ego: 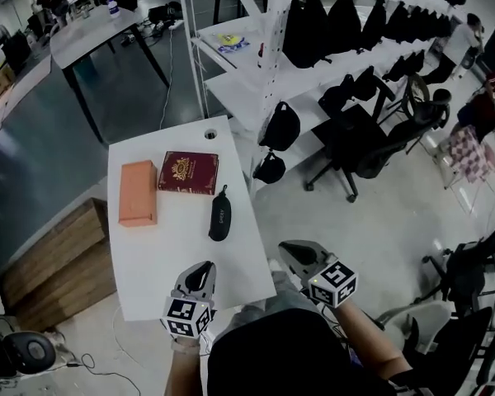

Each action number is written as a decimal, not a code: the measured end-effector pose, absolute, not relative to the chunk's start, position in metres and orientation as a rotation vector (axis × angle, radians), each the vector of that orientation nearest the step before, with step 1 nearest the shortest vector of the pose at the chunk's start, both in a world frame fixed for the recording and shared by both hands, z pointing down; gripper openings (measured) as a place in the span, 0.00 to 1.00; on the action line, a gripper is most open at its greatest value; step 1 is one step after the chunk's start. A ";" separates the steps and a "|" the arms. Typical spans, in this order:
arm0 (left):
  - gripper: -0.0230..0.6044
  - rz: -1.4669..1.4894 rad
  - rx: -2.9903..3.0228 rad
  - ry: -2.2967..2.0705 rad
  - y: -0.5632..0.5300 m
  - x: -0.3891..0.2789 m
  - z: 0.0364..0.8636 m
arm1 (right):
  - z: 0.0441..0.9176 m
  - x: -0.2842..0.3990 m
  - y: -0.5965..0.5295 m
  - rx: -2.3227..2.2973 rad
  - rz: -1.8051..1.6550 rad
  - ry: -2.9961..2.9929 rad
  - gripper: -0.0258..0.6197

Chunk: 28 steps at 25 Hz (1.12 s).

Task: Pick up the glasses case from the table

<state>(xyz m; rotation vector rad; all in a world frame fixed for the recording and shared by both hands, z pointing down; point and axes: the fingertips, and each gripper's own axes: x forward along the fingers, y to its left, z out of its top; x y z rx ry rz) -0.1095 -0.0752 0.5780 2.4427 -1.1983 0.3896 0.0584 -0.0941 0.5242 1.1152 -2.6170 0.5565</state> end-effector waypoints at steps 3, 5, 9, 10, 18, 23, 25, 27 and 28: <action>0.07 0.410 2.403 -1.198 -0.090 -0.102 0.592 | 0.527 0.066 -0.109 1.083 0.548 -2.594 0.09; 0.07 0.424 2.389 -1.195 -0.102 -0.095 0.602 | 0.530 0.073 -0.120 1.068 0.543 -2.576 0.09; 0.10 0.473 2.346 -1.195 -0.132 -0.083 0.627 | 0.538 0.092 -0.141 1.057 0.550 -2.537 0.09; 0.13 0.488 2.331 -1.190 -0.139 -0.080 0.634 | 0.540 0.097 -0.145 1.060 0.551 -2.527 0.09; 0.43 0.640 2.235 -1.180 -0.182 -0.067 0.699 | 0.557 0.134 -0.165 1.126 0.605 -2.449 0.09; 0.53 0.758 2.196 -1.172 -0.208 -0.063 0.737 | 0.568 0.153 -0.171 1.157 0.642 -2.392 0.09; 0.56 0.805 2.184 -1.162 -0.215 -0.063 0.751 | 0.572 0.158 -0.172 1.169 0.657 -2.371 0.09; 0.59 0.841 2.168 -1.166 -0.222 -0.064 0.764 | 0.576 0.162 -0.172 1.184 0.672 -2.357 0.09; 0.60 0.857 2.161 -1.173 -0.226 -0.064 0.769 | 0.578 0.164 -0.173 1.192 0.680 -2.351 0.09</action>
